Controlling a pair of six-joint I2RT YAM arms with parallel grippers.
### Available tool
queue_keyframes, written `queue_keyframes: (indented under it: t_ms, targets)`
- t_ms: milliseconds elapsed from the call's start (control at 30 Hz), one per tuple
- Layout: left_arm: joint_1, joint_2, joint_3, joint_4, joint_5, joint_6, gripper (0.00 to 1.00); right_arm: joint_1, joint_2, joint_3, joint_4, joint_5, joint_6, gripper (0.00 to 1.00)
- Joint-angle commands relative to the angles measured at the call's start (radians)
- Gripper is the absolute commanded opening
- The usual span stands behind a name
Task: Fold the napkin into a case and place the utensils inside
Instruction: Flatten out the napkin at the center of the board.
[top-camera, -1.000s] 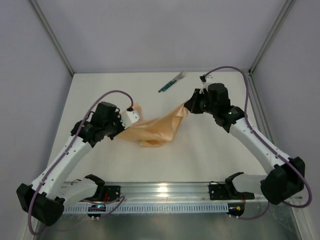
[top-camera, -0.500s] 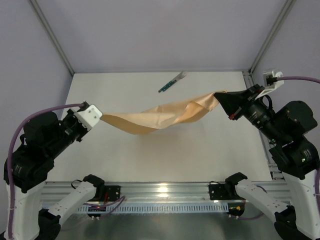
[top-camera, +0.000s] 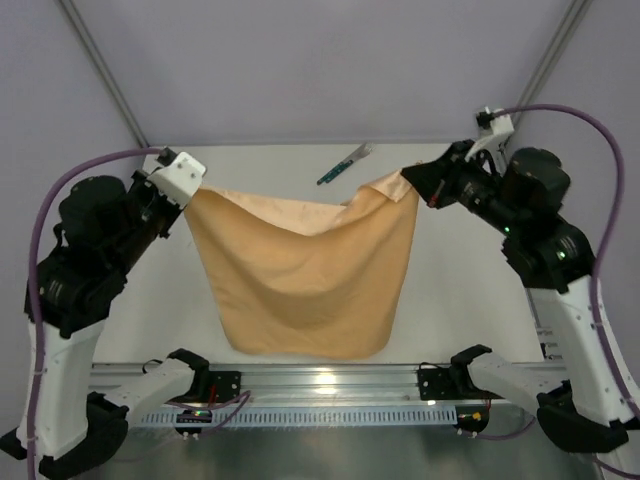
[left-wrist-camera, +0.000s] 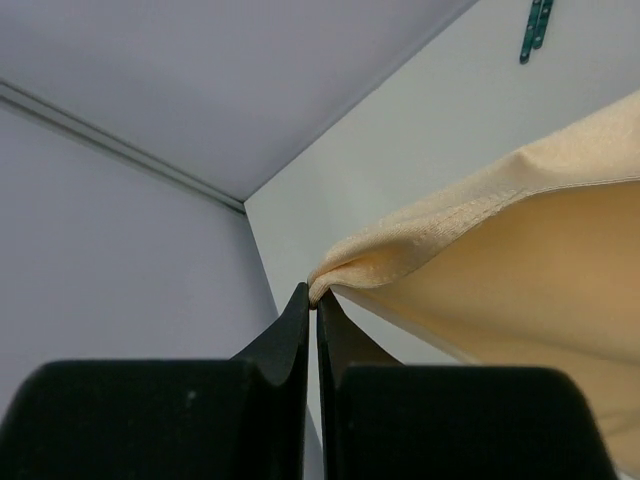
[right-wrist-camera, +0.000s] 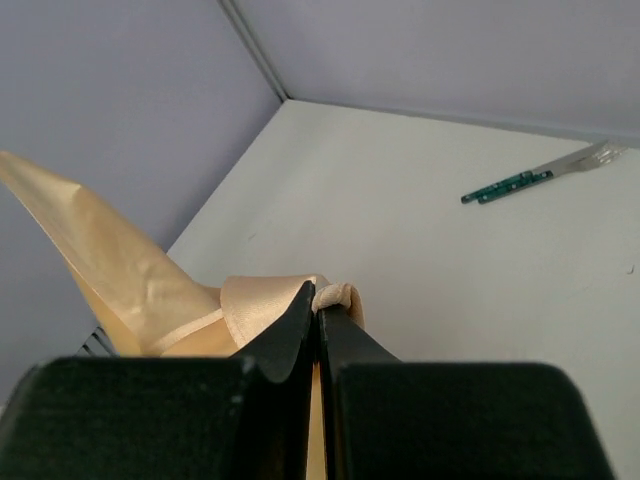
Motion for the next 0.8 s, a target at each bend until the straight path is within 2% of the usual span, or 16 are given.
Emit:
queue_keyframes:
  t_ms: [0,133,167,300,467,567,633,700,733,767]
  targets:
    - [0.015,0.137,-0.028,0.195,-0.076,-0.008,0.0,-0.037,0.184,0.006,0.129,0.021,0.053,0.04]
    - [0.14,0.252,-0.012,0.277,-0.001,-0.058,0.0,-0.098,0.305,-0.013,0.249,-0.056,0.164,0.04]
    - [0.2,0.272,-0.006,0.289,0.014,-0.069,0.0,-0.101,0.313,-0.014,0.261,-0.061,0.169,0.04]
    - [0.309,0.349,0.046,0.325,0.082,-0.094,0.0,-0.103,0.337,0.016,0.324,-0.059,0.134,0.04]
    - [0.325,0.442,0.185,0.338,0.1,-0.103,0.0,-0.121,0.474,0.243,0.307,-0.145,0.097,0.04]
    - [0.325,0.471,0.256,0.34,0.11,-0.107,0.0,-0.123,0.532,0.285,0.338,-0.154,0.059,0.04]
    - [0.325,0.475,0.259,0.331,0.126,-0.106,0.0,-0.124,0.532,0.262,0.353,-0.151,0.035,0.04]
    - [0.325,0.436,0.168,0.343,0.172,-0.088,0.0,-0.124,0.49,0.158,0.382,-0.148,0.012,0.04]
    - [0.325,0.409,0.105,0.364,0.173,-0.075,0.0,-0.124,0.468,0.1,0.402,-0.148,0.012,0.04]
    - [0.325,0.378,0.031,0.389,0.215,-0.063,0.0,-0.124,0.442,-0.034,0.445,-0.14,0.014,0.04]
